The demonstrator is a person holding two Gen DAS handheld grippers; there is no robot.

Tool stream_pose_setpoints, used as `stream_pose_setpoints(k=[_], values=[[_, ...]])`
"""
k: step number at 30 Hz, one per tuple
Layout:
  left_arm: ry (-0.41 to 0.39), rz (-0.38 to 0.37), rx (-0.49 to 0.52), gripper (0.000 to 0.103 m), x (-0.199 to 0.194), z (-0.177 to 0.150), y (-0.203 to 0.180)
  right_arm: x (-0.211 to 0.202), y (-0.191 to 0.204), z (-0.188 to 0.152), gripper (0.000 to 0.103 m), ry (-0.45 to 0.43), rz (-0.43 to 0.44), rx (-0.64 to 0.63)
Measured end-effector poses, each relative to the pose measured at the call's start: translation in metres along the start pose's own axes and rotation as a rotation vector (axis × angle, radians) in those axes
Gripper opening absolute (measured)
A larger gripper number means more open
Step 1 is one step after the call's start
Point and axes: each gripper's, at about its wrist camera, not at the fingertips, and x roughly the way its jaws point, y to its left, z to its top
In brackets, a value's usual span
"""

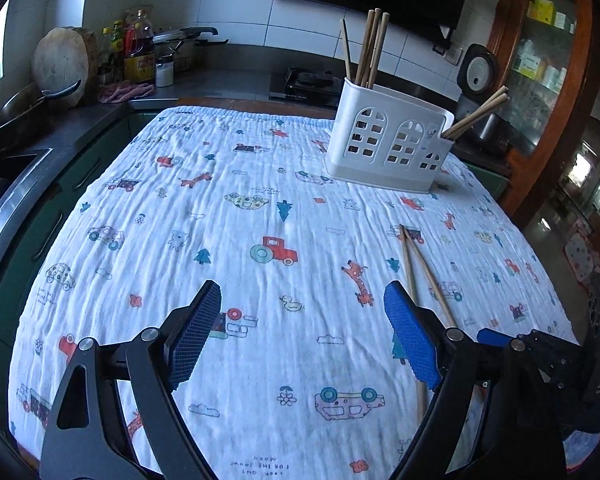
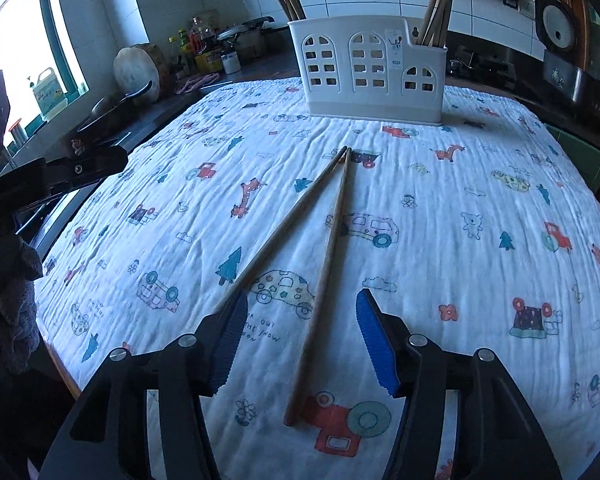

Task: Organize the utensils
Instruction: 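Move both open tools down to the last chopsticks on the cloth, then close the right tool on a chopstick while the left tool grasps the last chopstick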

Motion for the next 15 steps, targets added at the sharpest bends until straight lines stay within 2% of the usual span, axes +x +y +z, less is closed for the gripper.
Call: stream_pose_setpoints(k=[6,15], values=[[0.006,0.002,-0.017,0.083,0.0,-0.006,0.004,0.009,0.002,-0.006,0.038,0.024,-0.006,0.009],[0.018,-0.014,0.008,0.083,0.002,-0.014,-0.007,0.013,-0.003,-0.002,0.021,0.009,-0.055,0.052]])
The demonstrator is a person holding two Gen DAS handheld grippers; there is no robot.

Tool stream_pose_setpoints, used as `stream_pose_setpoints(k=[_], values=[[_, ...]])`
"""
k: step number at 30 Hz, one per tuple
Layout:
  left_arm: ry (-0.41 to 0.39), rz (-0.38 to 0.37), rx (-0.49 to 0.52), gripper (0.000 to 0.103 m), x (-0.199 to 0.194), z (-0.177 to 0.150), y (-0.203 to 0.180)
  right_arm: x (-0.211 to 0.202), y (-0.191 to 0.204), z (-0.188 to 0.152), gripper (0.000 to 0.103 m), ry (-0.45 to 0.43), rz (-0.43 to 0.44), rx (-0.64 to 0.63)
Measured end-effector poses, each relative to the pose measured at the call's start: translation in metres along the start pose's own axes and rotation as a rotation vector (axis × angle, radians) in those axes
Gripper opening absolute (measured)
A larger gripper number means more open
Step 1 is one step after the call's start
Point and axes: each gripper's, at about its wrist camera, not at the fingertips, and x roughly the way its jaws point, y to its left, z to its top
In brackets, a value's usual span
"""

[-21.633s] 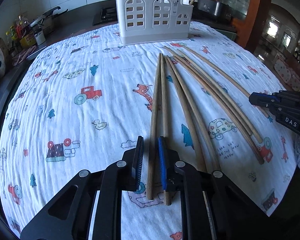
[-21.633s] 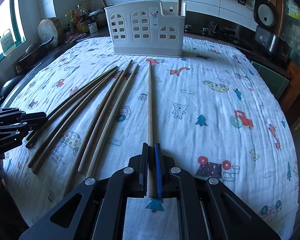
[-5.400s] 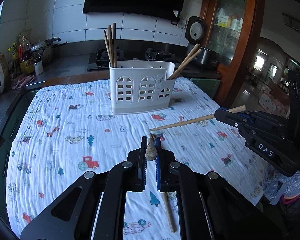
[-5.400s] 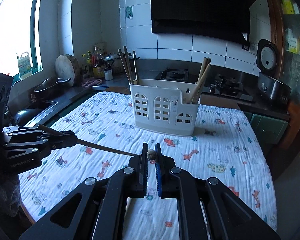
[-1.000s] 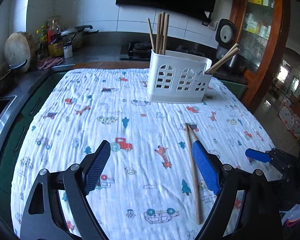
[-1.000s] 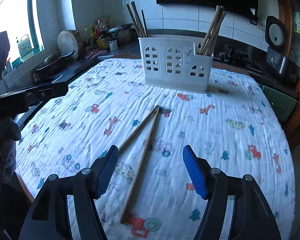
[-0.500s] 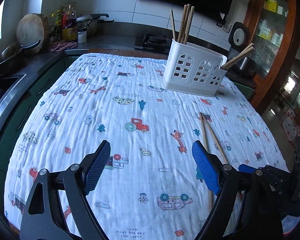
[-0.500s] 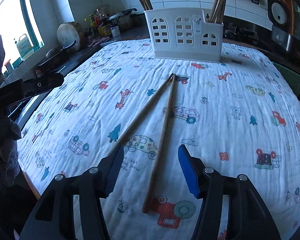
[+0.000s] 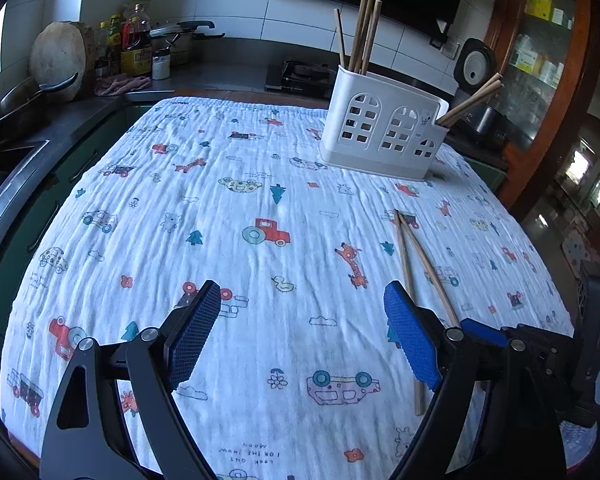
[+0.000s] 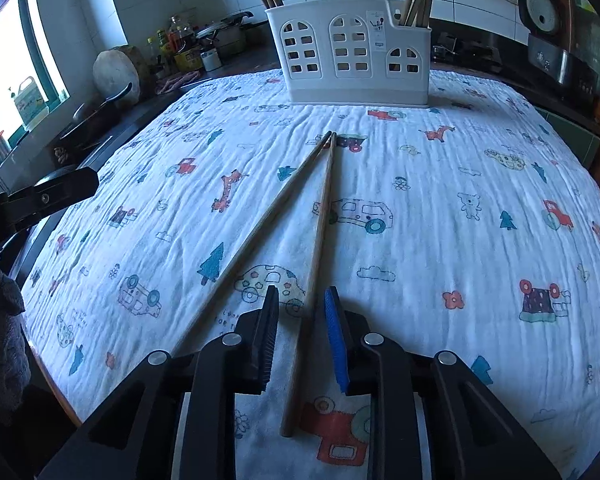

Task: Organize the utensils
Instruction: 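Close the right tool on a chopstick while the left tool grasps the last chopstick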

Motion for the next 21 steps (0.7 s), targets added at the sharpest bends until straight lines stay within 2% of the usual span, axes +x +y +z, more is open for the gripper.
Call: stream_pose_setpoints(k=[9,12,18,21], values=[[0.02,-0.017,0.03,0.081,0.002,-0.01,-0.013,0.001,0.011,-0.005,0.01,-0.023,-0.101,-0.073],[0.032,-0.032,0.044,0.081,0.004,-0.015,-0.02,0.001,0.01,-0.005,0.009,-0.024,-0.095,-0.068],[0.071,-0.091,0.075,0.074,0.011,-0.026,-0.039,-0.007,0.001,-0.007,0.007,-0.038,-0.086,-0.048],[0.098,-0.126,0.095,0.064,0.017,-0.034,-0.052,-0.016,-0.006,-0.008,0.007,-0.056,-0.085,-0.039]])
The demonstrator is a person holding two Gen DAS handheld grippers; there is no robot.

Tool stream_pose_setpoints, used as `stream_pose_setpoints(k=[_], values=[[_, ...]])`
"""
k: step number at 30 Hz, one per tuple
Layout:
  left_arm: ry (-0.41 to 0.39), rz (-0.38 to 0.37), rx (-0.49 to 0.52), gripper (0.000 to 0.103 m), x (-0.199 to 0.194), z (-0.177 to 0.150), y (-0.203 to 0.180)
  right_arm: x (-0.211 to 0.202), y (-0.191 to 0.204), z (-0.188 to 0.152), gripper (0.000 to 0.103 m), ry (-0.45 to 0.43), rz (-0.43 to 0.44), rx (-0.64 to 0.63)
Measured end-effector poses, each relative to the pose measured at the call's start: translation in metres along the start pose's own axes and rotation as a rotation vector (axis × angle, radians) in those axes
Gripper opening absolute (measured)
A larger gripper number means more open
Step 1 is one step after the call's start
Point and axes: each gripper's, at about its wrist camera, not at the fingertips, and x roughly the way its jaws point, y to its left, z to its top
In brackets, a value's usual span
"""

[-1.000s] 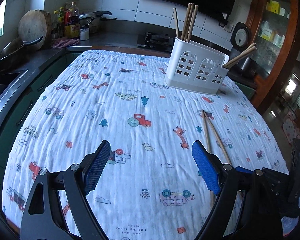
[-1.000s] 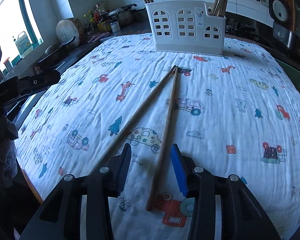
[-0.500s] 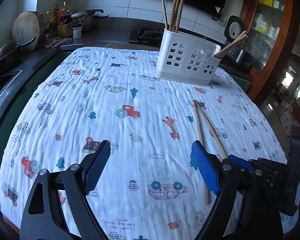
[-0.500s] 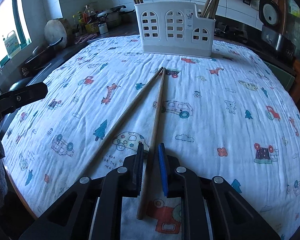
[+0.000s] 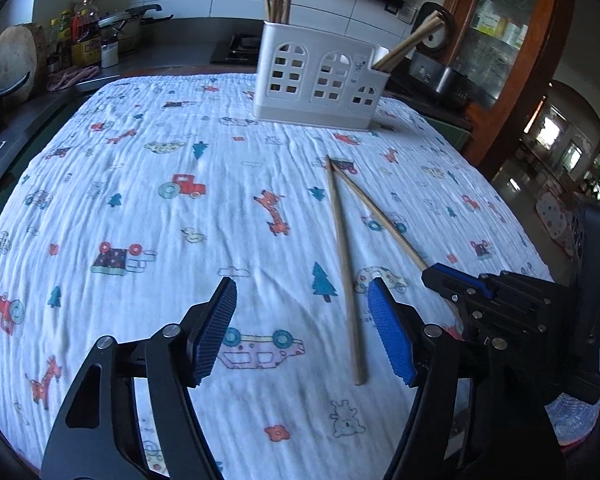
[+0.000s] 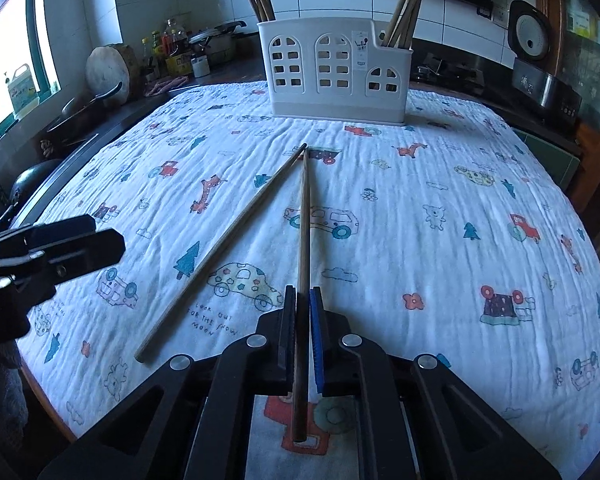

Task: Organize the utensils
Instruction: 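Close the right tool on a chopstick while the left tool grasps the last chopstick, then lift the chopstick upright with the left tool while the right tool carries its chopstick to the holder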

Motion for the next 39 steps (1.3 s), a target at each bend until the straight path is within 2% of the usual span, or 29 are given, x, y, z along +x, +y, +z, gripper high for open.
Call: stream_pose_setpoints(k=[6,8,14,20,24,30,39], values=[[0.045,-0.044,0.043,0.046,0.015,-0.008,-0.021,-0.019,-0.012,0.0,0.007,-0.037,0.002,0.005],[0.06,-0.054,0.043,0.035,0.021,-0.009,-0.024,-0.024,-0.014,-0.001,0.007,-0.047,0.004,0.006],[0.089,-0.053,0.044,0.02,0.035,-0.01,-0.027,-0.03,-0.019,-0.003,0.007,-0.062,0.014,0.011],[0.103,-0.025,0.055,0.014,0.041,-0.011,-0.029,-0.029,-0.022,-0.005,0.007,-0.063,0.021,0.021],[0.11,0.025,0.074,0.009,0.042,-0.009,-0.033,-0.031,-0.022,-0.005,0.007,-0.069,0.021,0.024],[0.112,0.007,0.045,0.006,0.033,-0.004,-0.028,-0.04,-0.024,-0.001,0.007,-0.092,0.016,0.022],[-0.02,-0.004,0.093,0.006,-0.016,0.026,-0.029,-0.058,-0.026,0.015,0.007,-0.146,0.005,-0.01]])
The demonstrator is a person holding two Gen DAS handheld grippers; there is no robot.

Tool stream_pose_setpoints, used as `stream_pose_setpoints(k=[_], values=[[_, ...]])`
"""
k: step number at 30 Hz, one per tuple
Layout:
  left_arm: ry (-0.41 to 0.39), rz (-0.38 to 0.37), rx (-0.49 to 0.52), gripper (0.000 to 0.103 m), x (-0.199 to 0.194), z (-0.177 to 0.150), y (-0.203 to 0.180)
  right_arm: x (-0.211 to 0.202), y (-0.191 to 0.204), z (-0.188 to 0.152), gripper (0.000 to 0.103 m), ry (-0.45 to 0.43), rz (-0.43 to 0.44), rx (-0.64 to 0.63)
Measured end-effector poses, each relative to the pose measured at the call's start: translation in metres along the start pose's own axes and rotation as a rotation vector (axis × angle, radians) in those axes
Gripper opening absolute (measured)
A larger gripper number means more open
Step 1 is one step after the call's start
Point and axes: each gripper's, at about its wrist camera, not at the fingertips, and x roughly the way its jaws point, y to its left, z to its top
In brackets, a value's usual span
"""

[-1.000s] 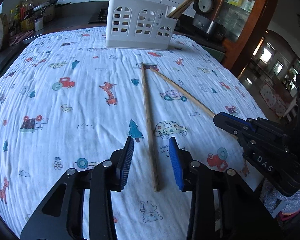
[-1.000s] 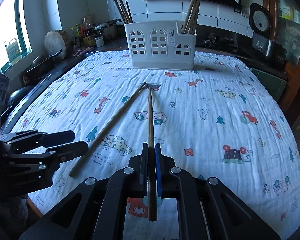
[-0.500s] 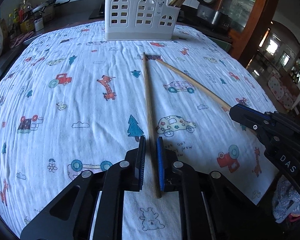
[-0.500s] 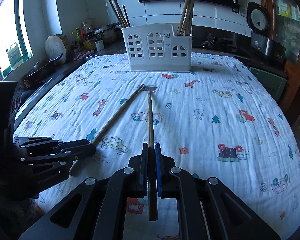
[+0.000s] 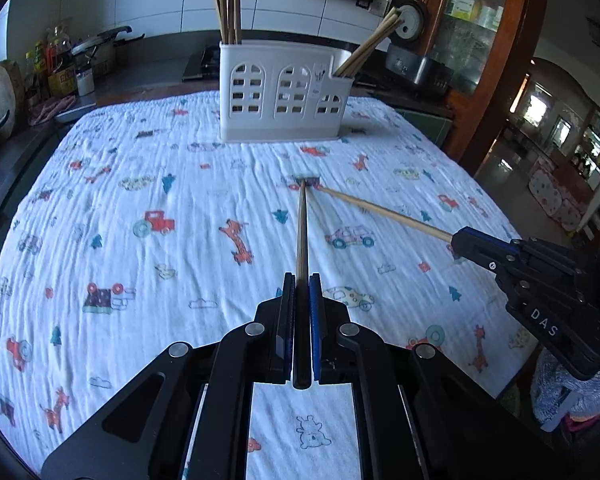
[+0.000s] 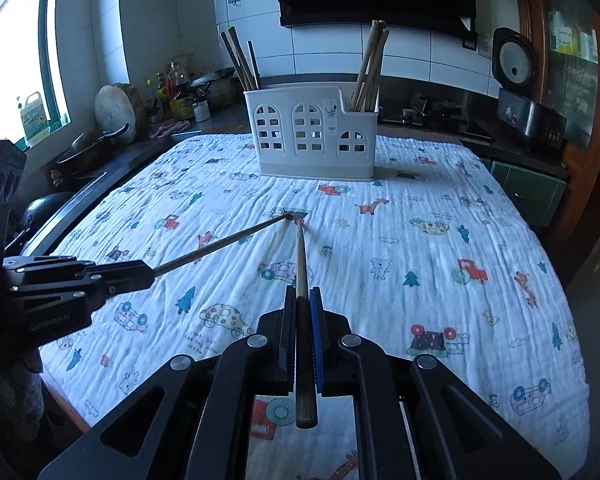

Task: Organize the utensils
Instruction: 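Lift the chopstick upright with the left tool while the right tool carries its chopstick to the holder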

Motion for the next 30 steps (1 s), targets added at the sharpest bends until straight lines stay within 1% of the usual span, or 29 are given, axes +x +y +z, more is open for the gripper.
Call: stream_pose_setpoints(k=[5,7,11,13,21,26,30], values=[[-0.054,-0.012,0.032,0.006,-0.015,0.02,0.0,-0.006,0.003,0.017,0.007,-0.03,0.006,-0.032],[-0.069,-0.028,0.034,0.006,-0.019,0.027,0.001,-0.009,0.004,0.026,0.007,-0.043,0.017,-0.04],[-0.09,-0.067,0.035,0.006,-0.019,0.042,0.003,-0.008,0.004,0.046,0.007,-0.066,0.032,-0.057],[-0.1,-0.072,0.046,0.006,-0.018,0.049,0.002,-0.007,0.005,0.056,0.007,-0.074,0.044,-0.069],[-0.114,-0.078,0.082,0.006,-0.012,0.08,0.003,0.002,0.0,0.097,0.007,-0.09,0.068,-0.089],[-0.113,-0.094,0.081,0.006,-0.008,0.099,0.01,0.004,-0.007,0.123,0.007,-0.091,0.063,-0.112],[-0.119,-0.085,0.103,0.006,-0.008,0.113,0.011,0.002,-0.011,0.144,0.007,-0.097,0.057,-0.137]])
